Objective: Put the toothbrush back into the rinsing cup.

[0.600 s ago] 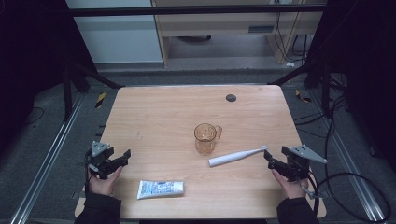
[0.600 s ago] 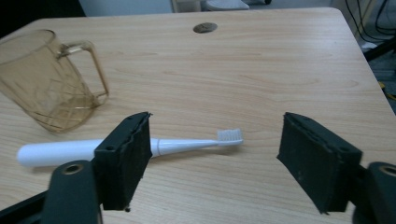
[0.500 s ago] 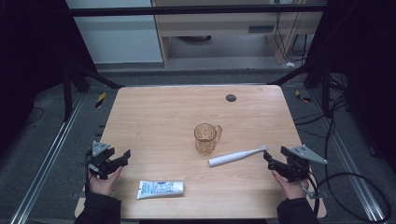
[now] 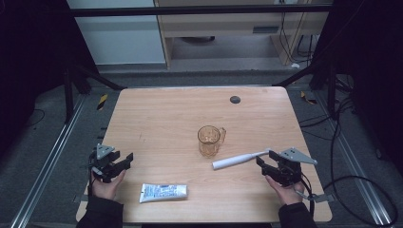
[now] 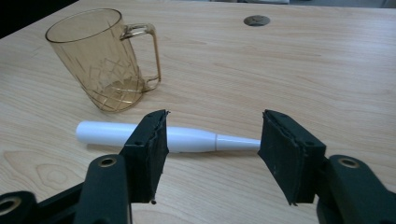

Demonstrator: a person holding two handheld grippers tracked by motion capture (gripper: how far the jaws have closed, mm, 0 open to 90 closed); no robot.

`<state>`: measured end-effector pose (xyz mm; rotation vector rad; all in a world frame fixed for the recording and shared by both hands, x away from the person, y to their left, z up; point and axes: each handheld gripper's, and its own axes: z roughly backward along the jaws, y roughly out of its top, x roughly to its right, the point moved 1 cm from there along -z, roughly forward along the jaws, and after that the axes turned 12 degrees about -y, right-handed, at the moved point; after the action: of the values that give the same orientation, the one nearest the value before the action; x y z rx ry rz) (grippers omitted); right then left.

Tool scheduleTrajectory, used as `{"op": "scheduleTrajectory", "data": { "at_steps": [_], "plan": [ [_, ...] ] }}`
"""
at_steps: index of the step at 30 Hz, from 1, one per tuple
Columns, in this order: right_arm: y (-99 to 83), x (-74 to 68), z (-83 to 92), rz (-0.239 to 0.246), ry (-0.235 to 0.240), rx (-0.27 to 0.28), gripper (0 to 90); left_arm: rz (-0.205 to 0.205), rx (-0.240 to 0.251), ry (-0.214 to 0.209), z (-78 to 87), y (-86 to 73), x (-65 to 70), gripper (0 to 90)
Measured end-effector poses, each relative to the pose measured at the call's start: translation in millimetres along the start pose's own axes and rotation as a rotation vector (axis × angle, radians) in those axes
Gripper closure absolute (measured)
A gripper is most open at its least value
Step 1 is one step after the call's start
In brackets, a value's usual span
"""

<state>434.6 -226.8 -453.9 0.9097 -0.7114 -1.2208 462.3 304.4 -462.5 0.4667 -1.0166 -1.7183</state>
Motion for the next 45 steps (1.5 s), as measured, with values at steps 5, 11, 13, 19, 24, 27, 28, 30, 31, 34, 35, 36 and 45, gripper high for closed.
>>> {"op": "scheduleTrajectory", "data": {
  "at_steps": [5, 11, 13, 19, 24, 27, 28, 30, 31, 34, 35, 36, 45],
  "plan": [
    [3.7, -10.8, -7.4, 0.011, 0.023, -0.002, 46.1, -0.004, -0.009, 0.003, -1.7, 0.0, 0.6, 43.9],
    [6.7, -28.2, -17.9, 0.028, 0.069, -0.022, 52.2, -0.013, -0.018, 0.000, -4.3, 0.1, 3.2, 45.5],
    [7.4, -34.2, -21.7, 0.037, 0.084, -0.029, 54.4, -0.015, -0.020, -0.001, -4.5, 0.3, 3.8, 46.3],
    [8.7, -47.8, -32.5, 0.046, 0.109, -0.040, 60.0, -0.014, -0.023, -0.003, -4.8, 0.2, 3.4, 47.2],
    [9.4, -58.8, -43.9, 0.062, 0.119, -0.057, 67.8, -0.017, -0.027, -0.003, -5.9, 0.3, 3.6, 47.4],
    [9.5, -65.6, -49.4, 0.071, 0.121, -0.063, 72.6, -0.018, -0.029, -0.002, -6.0, 0.4, 3.8, 47.6],
    [9.6, -67.6, -51.5, 0.075, 0.123, -0.064, 74.1, -0.018, -0.027, -0.002, -6.0, 0.4, 3.9, 47.7],
    [10.7, -73.3, -56.2, 0.073, 0.135, -0.065, 79.6, -0.018, -0.026, -0.002, -5.7, 0.6, 4.1, 48.0],
    [10.7, -73.3, -56.2, 0.073, 0.135, -0.065, 79.6, -0.018, -0.026, -0.003, -5.6, 0.7, 4.2, 48.0],
    [11.1, -78.9, -62.2, 0.073, 0.145, -0.070, 85.9, -0.018, -0.027, -0.005, -5.8, 0.7, 3.9, 48.2],
    [9.7, -82.7, -65.8, 0.079, 0.153, -0.082, 89.5, -0.018, -0.029, -0.006, -6.0, 0.6, 3.8, 48.3],
    [9.7, -82.7, -65.8, 0.079, 0.153, -0.082, 89.5, -0.019, -0.030, -0.005, -6.1, 0.6, 3.9, 48.3],
    [4.1, -93.8, -78.5, 0.099, 0.161, -0.121, 90.0, -0.020, -0.034, -0.008, -6.7, 0.5, 3.9, 48.9]
  ]
}}
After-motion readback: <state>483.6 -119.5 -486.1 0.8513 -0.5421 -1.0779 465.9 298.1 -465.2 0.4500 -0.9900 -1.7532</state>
